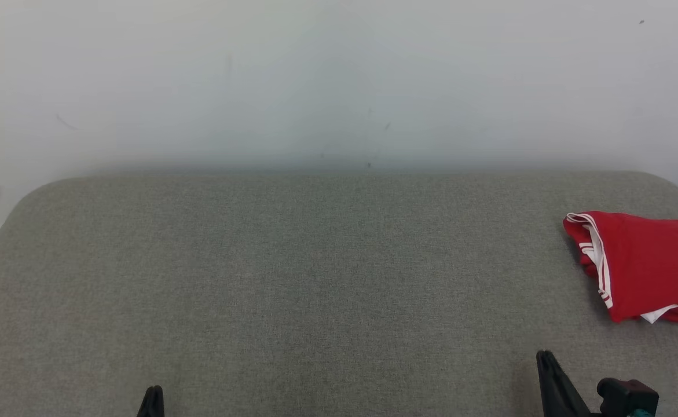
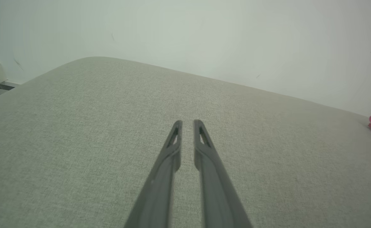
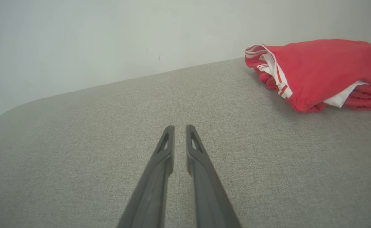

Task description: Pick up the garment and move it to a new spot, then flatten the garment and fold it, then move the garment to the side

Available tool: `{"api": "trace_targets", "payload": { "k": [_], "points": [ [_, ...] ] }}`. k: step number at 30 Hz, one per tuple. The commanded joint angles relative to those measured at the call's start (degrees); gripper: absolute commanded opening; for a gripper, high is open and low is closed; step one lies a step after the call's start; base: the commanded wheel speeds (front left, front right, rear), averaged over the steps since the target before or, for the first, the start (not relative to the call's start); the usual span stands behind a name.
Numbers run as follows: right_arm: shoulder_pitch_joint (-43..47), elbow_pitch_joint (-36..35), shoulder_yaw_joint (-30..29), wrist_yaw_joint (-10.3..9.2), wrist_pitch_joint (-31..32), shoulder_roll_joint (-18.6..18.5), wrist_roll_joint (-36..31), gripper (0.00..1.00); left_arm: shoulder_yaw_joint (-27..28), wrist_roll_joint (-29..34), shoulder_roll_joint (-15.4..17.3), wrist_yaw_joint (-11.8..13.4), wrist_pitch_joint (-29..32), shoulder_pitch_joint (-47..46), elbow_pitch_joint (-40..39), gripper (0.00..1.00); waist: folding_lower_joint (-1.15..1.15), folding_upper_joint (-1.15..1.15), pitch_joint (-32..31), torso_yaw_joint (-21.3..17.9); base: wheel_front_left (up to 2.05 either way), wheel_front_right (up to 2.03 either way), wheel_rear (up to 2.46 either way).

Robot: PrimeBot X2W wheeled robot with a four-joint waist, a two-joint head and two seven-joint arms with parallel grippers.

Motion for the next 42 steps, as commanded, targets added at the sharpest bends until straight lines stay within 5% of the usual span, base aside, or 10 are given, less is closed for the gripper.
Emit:
{"api": "trace_targets", "payload": {
  "k": [1,42],
  "points": [
    [0.25,0.33,-0.04,0.00,0.03,-0.01,0.13,0.00,0.00,-0.10,-0.01,0.00,0.12,0.00,0.37,0.00,0.00,0.00,0.00,0.00,0.00,0.00,0.00],
    [-3.67,-0.72,-2.19,0.02,4.52,-0.06,35.68,0.00,2.32,-33.89,-0.52,-0.21,10.85,-7.93,2.53,0.00,0.00,0.00,1.11,-0.22,0.00,0.00,0.00]
  ]
}}
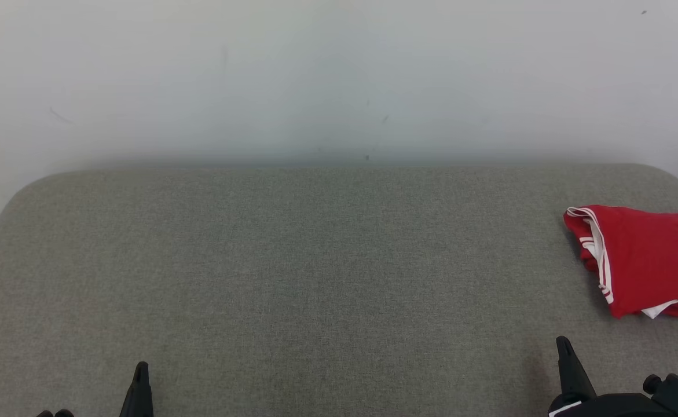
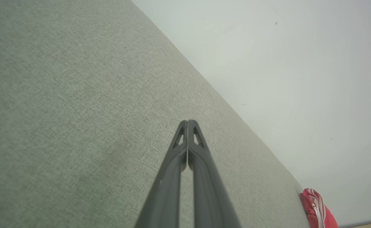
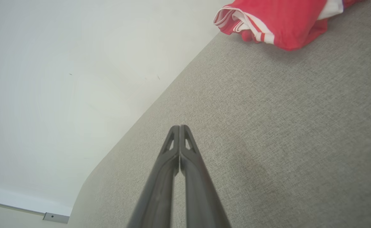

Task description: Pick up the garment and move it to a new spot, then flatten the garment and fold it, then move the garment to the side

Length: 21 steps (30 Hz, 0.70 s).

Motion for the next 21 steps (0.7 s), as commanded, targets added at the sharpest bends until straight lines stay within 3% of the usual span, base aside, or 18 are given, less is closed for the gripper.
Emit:
{"api": "trace_targets", "payload": {
  "k": [1,21],
  "points": [
    [-1.65,-0.91,-0.22,0.03,0.16,-0.14,2.23,0.00,0.28,-1.99,-0.10,-0.22,0.49,-1.86,-0.42,0.00,-0.01,0.00,0.05,-0.01,0.00,0.00,0.00],
    [-3.02,-1.49,-0.99,0.04,1.78,-0.18,14.69,0.00,1.14,-13.97,-0.24,-0.32,4.26,-4.82,0.11,0.00,-0.01,0.00,0.59,-0.12,0.00,0.00,0.00]
  ]
}}
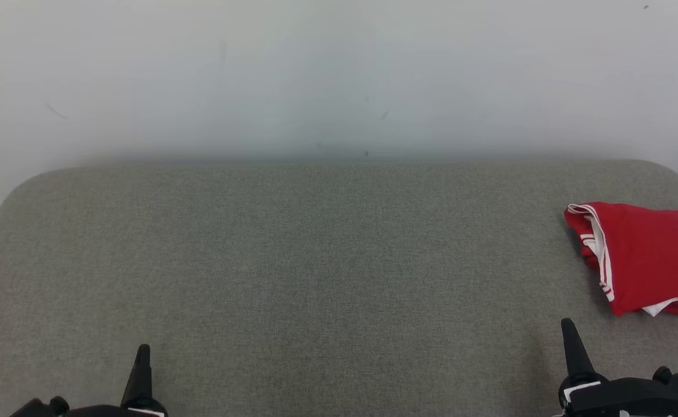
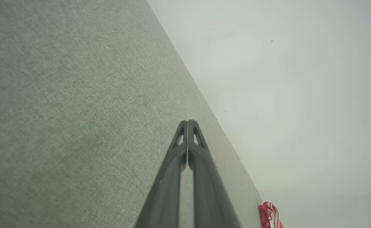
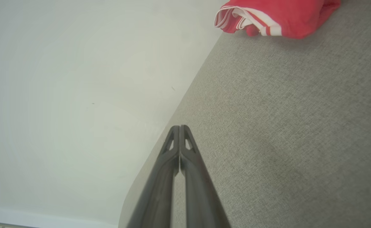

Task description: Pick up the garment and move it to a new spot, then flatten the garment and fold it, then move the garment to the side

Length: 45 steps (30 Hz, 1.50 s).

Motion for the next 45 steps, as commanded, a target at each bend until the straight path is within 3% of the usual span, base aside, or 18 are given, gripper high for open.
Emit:
{"api": "trace_targets", "payload": {
  "k": [1,17,45],
  "points": [
    [-0.87,-0.59,-0.18,0.04,0.28,-0.16,1.35,0.00,0.32,-1.32,0.00,-0.30,0.36,-1.78,-0.44,0.00,-0.01,0.00,0.03,-0.01,0.00,0.00,0.00],
    [-2.04,-1.14,-0.78,0.04,1.48,-0.19,11.19,0.00,0.96,-10.86,-0.14,-0.40,3.31,-3.95,0.03,0.00,-0.01,0.00,0.54,-0.11,0.00,0.00,0.00],
    [-3.60,-1.57,-1.53,0.05,3.09,-0.22,23.55,0.00,1.75,-22.40,-0.31,-0.53,7.00,-6.75,0.71,0.00,-0.01,0.00,1.31,-0.26,0.00,0.00,0.00]
  ]
}}
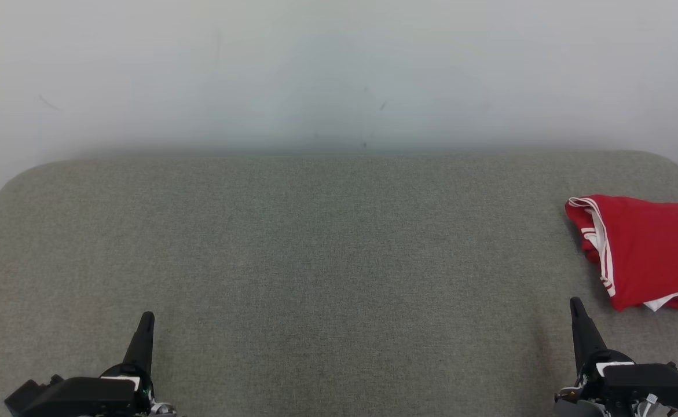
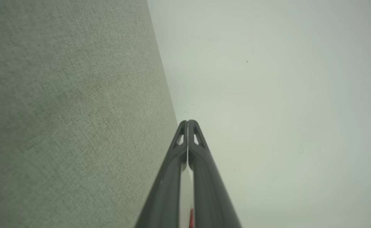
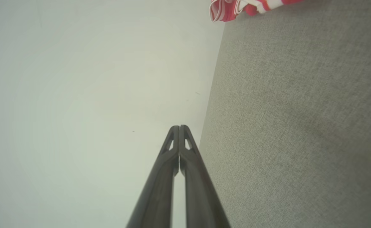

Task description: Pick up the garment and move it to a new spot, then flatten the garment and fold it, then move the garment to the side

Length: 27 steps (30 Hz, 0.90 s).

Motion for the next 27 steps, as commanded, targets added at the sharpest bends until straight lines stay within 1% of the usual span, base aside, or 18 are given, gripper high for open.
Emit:
{"api": "trace_targets", "payload": {
  "k": [1,20,27],
  "points": [
    [-1.10,-0.27,-0.16,0.05,0.23,-0.15,1.44,0.00,0.24,-1.09,-0.06,-0.50,0.42,-1.40,0.04,0.00,0.00,0.00,0.04,-0.01,0.00,0.00,0.00],
    [-1.81,-0.55,-0.58,0.06,1.10,-0.17,8.54,0.00,0.74,-7.85,-0.19,-0.41,2.52,-2.70,0.44,0.00,0.00,0.00,0.58,-0.12,0.00,0.00,0.00],
    [-1.80,-0.53,-0.55,0.06,1.11,-0.17,8.29,0.00,0.72,-7.78,-0.18,-0.41,2.43,-2.74,0.42,0.00,0.00,0.00,0.59,-0.12,0.00,0.00,0.00]
  ]
}}
